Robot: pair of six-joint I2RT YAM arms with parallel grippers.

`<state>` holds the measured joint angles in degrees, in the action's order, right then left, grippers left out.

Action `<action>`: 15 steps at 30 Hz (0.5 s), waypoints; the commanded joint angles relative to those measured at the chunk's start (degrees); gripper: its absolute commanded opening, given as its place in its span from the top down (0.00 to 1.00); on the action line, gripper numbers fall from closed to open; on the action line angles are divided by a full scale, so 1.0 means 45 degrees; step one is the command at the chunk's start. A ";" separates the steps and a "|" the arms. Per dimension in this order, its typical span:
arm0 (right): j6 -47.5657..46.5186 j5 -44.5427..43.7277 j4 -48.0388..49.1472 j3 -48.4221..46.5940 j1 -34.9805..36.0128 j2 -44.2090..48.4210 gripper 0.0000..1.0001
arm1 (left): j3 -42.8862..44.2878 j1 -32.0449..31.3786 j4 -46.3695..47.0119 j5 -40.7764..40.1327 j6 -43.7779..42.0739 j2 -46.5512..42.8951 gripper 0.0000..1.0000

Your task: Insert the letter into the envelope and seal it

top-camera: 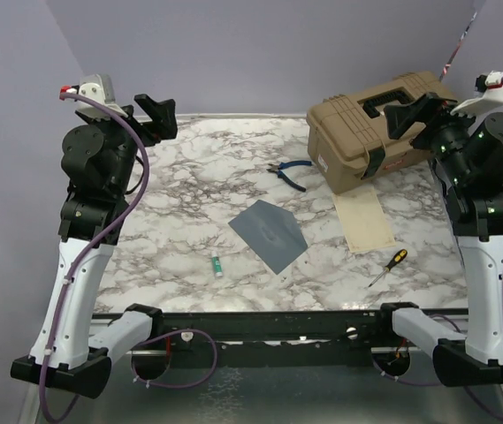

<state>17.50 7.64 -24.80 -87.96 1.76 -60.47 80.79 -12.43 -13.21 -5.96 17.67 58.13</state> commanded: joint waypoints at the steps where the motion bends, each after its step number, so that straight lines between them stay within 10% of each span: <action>1: 0.0250 -0.0607 -0.1053 0.1124 -0.0079 0.0698 0.00 | -0.0987 0.0034 0.0691 0.3494 -0.0195 -0.0231 0.01; 8: 0.0853 -0.1604 -0.0844 0.5575 -0.0081 0.2740 0.00 | -0.3087 0.0015 0.1015 0.6462 0.0610 0.0487 0.01; 15: 0.2768 -0.4189 -0.4048 0.6955 -0.0085 0.2198 0.00 | -0.5148 -0.0251 0.0311 0.4672 0.0740 0.0964 0.01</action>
<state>24.21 -3.11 -34.17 -59.70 1.74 -49.78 62.24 -12.40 -9.63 16.88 21.02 62.30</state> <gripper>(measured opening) 0.995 0.990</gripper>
